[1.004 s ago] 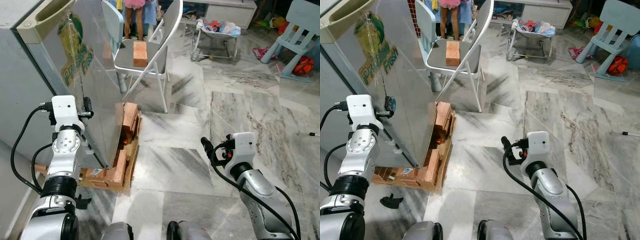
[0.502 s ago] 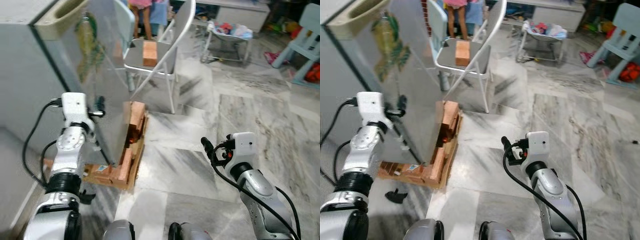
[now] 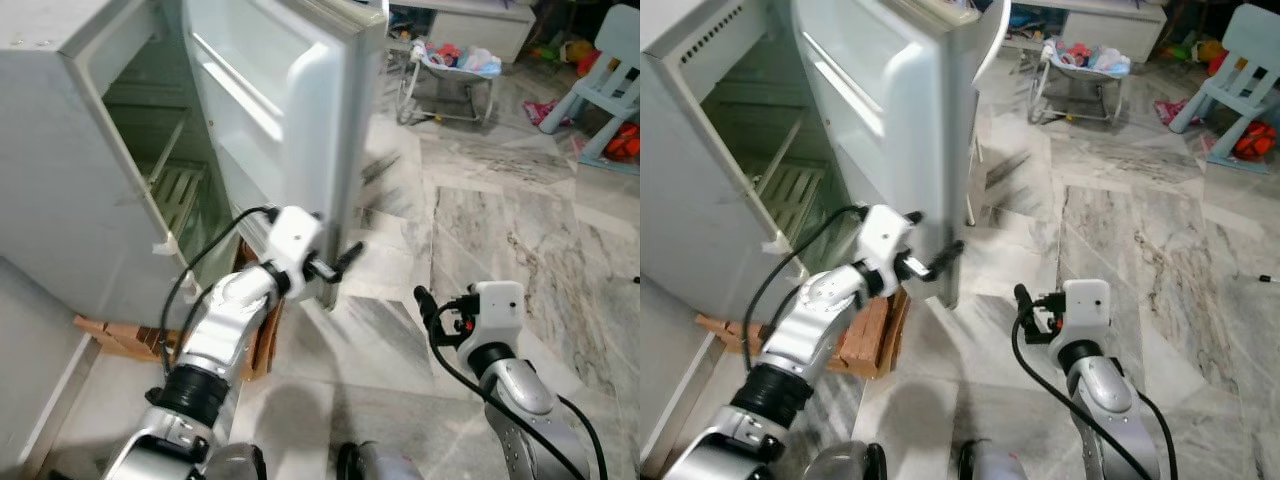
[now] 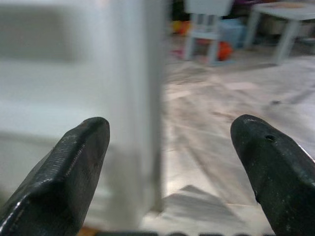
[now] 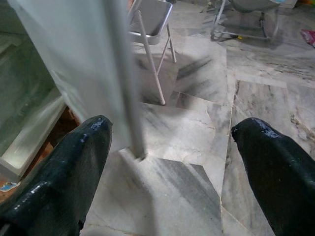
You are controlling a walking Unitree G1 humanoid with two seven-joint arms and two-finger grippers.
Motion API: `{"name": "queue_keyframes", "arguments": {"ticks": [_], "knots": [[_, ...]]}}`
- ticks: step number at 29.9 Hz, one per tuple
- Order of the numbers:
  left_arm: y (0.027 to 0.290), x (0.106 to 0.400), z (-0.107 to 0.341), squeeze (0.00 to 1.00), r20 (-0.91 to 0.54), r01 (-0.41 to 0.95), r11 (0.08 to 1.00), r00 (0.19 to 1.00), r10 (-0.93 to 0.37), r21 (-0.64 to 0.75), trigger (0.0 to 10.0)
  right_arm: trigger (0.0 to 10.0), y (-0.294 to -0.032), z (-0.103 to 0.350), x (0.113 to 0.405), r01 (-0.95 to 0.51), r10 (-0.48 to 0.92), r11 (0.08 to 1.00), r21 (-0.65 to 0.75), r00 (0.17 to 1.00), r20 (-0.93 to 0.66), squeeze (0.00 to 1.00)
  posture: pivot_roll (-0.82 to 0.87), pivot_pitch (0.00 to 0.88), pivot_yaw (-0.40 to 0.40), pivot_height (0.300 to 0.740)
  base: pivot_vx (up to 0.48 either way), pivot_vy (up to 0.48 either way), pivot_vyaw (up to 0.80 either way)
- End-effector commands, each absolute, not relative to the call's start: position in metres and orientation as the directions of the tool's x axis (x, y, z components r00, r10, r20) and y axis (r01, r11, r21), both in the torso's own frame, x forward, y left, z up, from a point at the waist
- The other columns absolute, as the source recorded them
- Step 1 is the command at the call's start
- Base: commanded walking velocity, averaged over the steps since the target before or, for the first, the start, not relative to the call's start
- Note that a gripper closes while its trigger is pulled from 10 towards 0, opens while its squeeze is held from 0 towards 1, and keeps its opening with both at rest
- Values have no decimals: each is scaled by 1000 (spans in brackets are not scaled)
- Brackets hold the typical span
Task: Restocking fridge
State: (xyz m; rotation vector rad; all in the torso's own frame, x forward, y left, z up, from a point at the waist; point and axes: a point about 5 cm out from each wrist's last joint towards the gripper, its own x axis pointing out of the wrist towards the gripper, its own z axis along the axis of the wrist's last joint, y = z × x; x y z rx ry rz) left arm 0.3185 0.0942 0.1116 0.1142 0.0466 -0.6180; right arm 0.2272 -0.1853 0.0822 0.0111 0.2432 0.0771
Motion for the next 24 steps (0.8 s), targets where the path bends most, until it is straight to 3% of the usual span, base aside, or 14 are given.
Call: {"name": "queue_keyframes", "arguments": {"ticks": [1, 8, 24], "knots": [[102, 318, 114, 0, -62, 554, 827, 833, -550, 101, 10000, 10000, -185, 84, 228, -70, 71, 997, 15, 971, -228, 0, 9, 89, -34, 740, 0, 0, 0], [119, 312, 117, 0, -46, 502, 861, 865, -500, 75, 10000, 10000, -182, 86, 236, -74, 75, 997, 16, 973, -217, 0, 22, 83, -42, 740, 128, -288, 0], [108, 306, 111, 0, -62, 525, 846, 851, -521, 100, 10000, 10000, -181, 88, 243, -70, 70, 998, 10, 977, -202, 0, 16, 76, -39, 740, 0, -467, 0]]}}
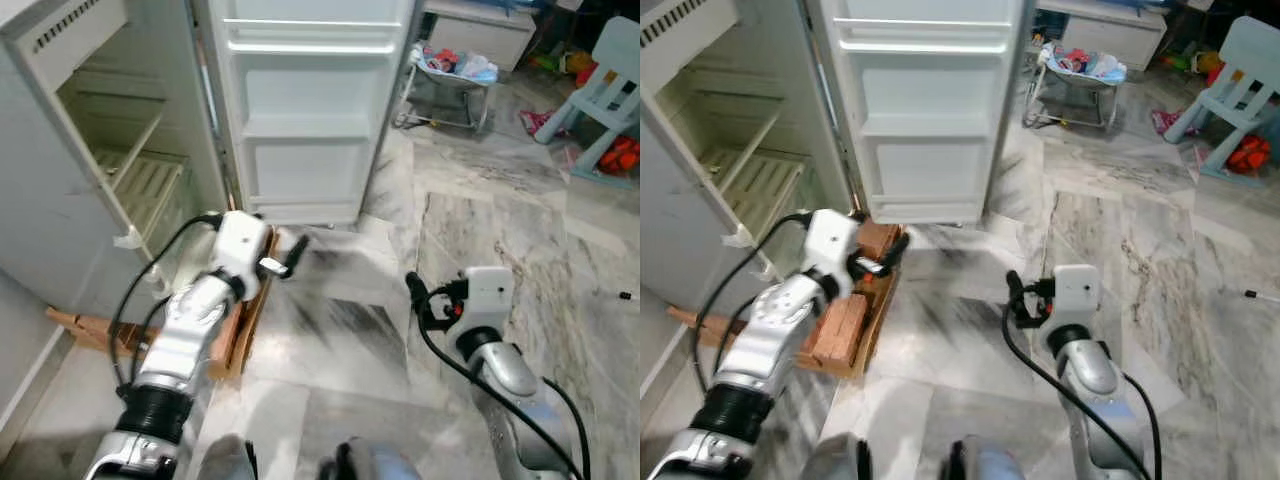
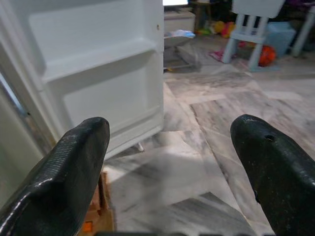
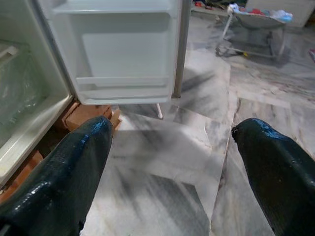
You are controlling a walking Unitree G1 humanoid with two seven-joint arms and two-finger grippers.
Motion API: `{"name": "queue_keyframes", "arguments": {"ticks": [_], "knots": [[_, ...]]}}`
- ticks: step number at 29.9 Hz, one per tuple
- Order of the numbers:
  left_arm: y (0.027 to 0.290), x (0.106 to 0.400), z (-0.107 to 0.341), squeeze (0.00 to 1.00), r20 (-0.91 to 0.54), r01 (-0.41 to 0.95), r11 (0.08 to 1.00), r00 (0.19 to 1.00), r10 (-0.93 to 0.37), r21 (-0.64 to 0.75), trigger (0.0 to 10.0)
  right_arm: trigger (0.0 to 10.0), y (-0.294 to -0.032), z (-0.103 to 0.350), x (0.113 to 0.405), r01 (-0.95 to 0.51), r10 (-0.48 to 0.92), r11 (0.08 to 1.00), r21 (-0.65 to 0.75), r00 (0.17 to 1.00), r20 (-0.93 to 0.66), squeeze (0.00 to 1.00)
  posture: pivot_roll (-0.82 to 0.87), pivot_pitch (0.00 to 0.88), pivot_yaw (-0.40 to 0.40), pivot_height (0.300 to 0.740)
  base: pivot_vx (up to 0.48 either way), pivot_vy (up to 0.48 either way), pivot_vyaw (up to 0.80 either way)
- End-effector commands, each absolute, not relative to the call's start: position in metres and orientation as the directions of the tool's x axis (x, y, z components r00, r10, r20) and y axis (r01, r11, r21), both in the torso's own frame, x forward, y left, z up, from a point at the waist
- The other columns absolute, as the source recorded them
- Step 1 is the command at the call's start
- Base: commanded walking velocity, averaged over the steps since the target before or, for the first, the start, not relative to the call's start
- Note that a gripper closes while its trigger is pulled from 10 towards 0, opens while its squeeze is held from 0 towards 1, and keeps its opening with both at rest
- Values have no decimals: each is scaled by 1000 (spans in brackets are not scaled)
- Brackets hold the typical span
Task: Restocking fridge
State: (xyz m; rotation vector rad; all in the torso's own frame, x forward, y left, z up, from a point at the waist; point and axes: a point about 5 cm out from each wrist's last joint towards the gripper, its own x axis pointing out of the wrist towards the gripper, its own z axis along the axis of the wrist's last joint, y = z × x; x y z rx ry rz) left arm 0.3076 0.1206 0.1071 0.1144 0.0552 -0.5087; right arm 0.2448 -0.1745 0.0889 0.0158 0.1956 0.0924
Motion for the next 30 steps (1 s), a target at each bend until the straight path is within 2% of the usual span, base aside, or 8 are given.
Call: {"name": "queue_keyframes", "arguments": {"ticks": [1, 10, 24, 30], "knots": [[108, 306, 111, 0, -61, 524, 846, 852, -521, 100, 10000, 10000, -181, 87, 244, -70, 70, 998, 11, 977, -201, 0, 17, 76, -39, 740, 0, -446, 0], [107, 304, 109, 0, -64, 523, 846, 852, -519, 105, 10000, 10000, -178, 88, 248, -71, 73, 997, 19, 979, -193, 0, 18, 78, -39, 740, 28, -436, 0], [104, 302, 108, 0, -63, 522, 845, 853, -518, 122, 10000, 10000, -178, 89, 251, -63, 66, 998, 25, 981, -181, 0, 15, 78, -38, 740, 356, -314, 0], [100, 299, 105, 0, -71, 538, 834, 843, -533, 124, 10000, 10000, -176, 92, 254, -56, 63, 997, 46, 985, -163, 0, 16, 77, -38, 740, 464, 0, 0]]}}
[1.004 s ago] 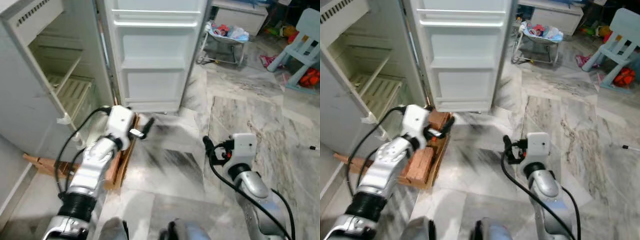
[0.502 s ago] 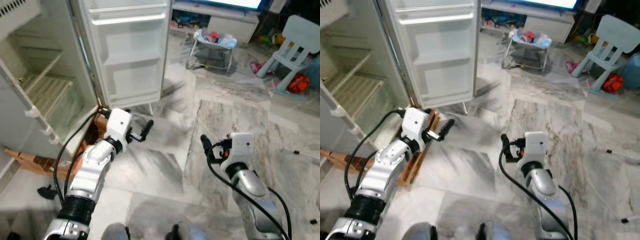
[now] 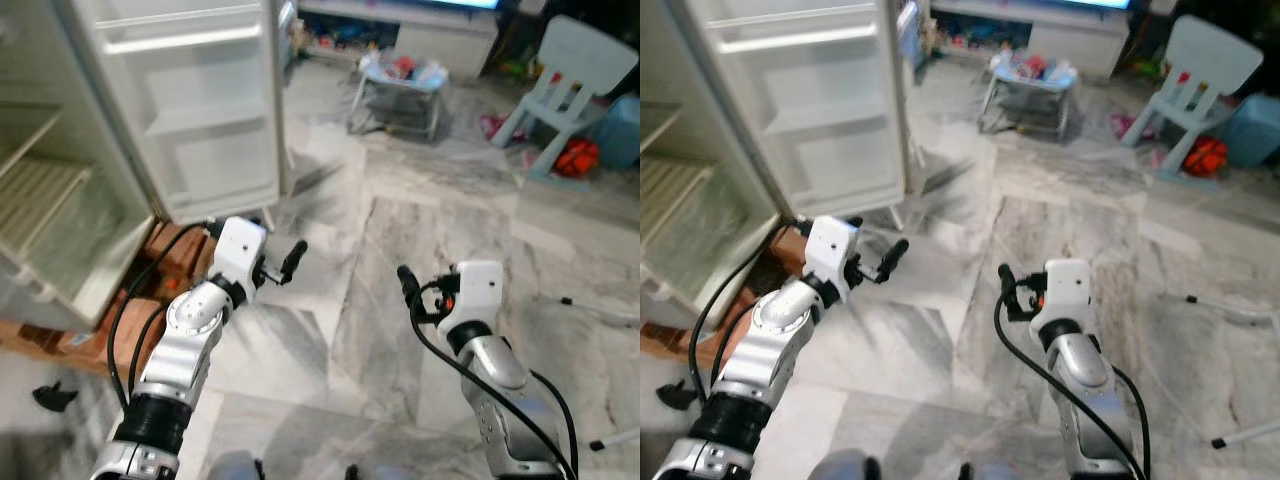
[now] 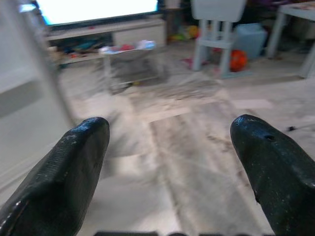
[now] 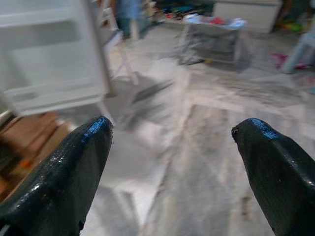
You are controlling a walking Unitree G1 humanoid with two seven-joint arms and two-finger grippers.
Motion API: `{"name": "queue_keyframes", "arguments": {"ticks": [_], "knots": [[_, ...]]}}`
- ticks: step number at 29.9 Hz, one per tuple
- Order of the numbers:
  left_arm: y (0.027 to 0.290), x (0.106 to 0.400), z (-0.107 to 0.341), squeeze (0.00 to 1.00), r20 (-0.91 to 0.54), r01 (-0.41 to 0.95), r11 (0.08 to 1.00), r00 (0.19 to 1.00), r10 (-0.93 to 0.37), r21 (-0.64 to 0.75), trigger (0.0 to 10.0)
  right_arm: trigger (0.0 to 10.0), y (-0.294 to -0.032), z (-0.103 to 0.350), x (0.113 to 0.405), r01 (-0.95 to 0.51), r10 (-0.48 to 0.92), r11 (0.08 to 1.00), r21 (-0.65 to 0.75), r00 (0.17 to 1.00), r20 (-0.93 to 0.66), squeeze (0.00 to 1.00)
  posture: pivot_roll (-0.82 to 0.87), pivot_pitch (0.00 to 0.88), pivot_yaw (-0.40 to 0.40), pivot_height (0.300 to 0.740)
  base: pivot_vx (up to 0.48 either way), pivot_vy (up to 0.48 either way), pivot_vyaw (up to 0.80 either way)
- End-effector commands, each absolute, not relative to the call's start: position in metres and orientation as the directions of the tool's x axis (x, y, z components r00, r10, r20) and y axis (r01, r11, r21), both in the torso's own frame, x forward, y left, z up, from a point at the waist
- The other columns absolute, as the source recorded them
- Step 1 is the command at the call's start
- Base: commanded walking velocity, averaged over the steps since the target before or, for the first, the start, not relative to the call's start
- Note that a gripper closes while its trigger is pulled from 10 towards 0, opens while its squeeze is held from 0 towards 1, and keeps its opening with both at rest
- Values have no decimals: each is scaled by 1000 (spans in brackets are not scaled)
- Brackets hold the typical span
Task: Restocking fridge
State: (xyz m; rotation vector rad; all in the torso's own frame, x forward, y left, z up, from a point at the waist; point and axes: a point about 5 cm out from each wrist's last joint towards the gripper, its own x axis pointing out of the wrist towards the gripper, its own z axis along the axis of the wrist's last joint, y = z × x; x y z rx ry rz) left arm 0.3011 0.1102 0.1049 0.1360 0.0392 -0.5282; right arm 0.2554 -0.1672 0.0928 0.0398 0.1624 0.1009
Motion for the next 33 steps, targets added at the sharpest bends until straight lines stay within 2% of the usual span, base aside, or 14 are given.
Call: {"name": "queue_keyframes", "arguments": {"ticks": [1, 9, 19, 27, 33], "knots": [[99, 298, 105, 0, -70, 540, 833, 842, -535, 122, 10000, 10000, -176, 92, 255, -56, 63, 997, 50, 985, -161, 0, 18, 76, -37, 740, 480, 0, 0], [97, 298, 106, 0, -69, 536, 832, 844, -531, 142, 10000, 10000, -173, 93, 259, -52, 62, 997, 62, 986, -157, 0, 32, 82, -35, 740, 480, 0, -153], [103, 289, 114, 0, -45, 490, 862, 871, -489, 132, 10000, 10000, -177, 111, 275, 12, -7, 998, 62, 997, -76, 0, 31, 107, -8, 740, 480, 0, -800], [103, 294, 111, 0, -22, 432, 900, 902, -431, 62, 10000, 10000, -171, 110, 279, -24, 28, 998, 50, 997, -77, 0, 21, 99, -6, 740, 461, 0, -800], [109, 299, 111, 0, -6, 343, 937, 939, -344, 69, 10000, 10000, -172, 109, 284, -15, 18, 999, 51, 997, -72, 0, 15, 83, -2, 740, 345, 334, -800]]}}
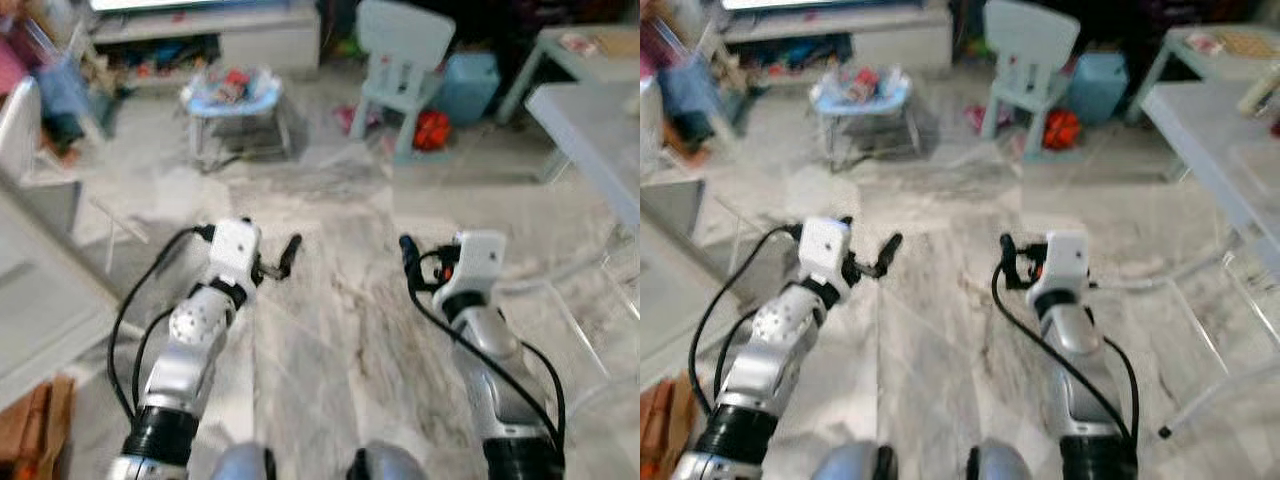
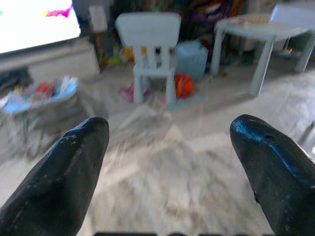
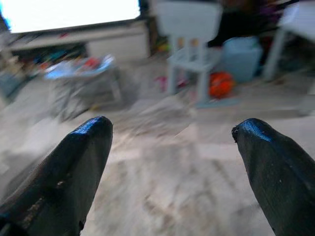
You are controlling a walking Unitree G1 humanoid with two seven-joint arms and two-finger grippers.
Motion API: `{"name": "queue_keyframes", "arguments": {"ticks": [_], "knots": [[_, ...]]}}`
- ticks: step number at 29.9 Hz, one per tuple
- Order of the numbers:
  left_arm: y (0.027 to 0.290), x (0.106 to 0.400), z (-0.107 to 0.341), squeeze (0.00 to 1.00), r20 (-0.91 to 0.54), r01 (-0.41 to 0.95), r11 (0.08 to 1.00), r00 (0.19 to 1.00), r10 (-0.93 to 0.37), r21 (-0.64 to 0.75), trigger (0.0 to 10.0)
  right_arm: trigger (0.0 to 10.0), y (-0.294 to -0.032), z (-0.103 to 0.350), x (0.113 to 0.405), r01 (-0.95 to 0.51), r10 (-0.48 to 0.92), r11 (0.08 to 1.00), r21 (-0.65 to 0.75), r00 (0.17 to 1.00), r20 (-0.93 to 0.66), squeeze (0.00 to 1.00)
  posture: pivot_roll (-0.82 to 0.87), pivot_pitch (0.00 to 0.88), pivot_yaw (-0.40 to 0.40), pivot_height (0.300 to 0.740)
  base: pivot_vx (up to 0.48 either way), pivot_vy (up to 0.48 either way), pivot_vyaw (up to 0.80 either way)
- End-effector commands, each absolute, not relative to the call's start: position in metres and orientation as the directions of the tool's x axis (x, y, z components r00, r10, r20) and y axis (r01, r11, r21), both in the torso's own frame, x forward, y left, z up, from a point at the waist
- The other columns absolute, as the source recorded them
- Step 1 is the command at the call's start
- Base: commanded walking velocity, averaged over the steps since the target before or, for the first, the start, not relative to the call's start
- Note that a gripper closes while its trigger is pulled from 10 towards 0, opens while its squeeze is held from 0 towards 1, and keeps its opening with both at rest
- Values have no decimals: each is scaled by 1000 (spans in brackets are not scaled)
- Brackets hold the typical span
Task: Restocking fridge
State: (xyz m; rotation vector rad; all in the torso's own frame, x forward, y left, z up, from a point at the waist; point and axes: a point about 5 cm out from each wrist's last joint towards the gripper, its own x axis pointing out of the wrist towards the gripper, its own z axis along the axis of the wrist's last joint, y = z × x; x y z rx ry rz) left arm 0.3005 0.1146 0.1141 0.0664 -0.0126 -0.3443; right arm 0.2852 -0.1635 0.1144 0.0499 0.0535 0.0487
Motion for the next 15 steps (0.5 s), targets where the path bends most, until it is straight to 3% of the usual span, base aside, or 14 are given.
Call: {"name": "queue_keyframes", "arguments": {"ticks": [1, 7, 15], "knots": [[110, 299, 111, 0, -1, 344, 936, 939, -345, 69, 10000, 10000, -172, 109, 284, -13, 17, 999, 52, 997, -71, 0, 15, 77, -1, 740, 341, 337, -800], [115, 303, 114, 0, 0, 340, 939, 940, -341, 54, 10000, 10000, -169, 107, 285, -13, 17, 998, 57, 997, -70, 0, 20, 69, 1, 740, 339, 340, -800], [113, 301, 112, 0, 5, 350, 934, 936, -351, 70, 10000, 10000, -168, 106, 285, -13, 17, 998, 62, 998, -68, 0, 23, 66, 1, 740, 343, 336, 0]]}}
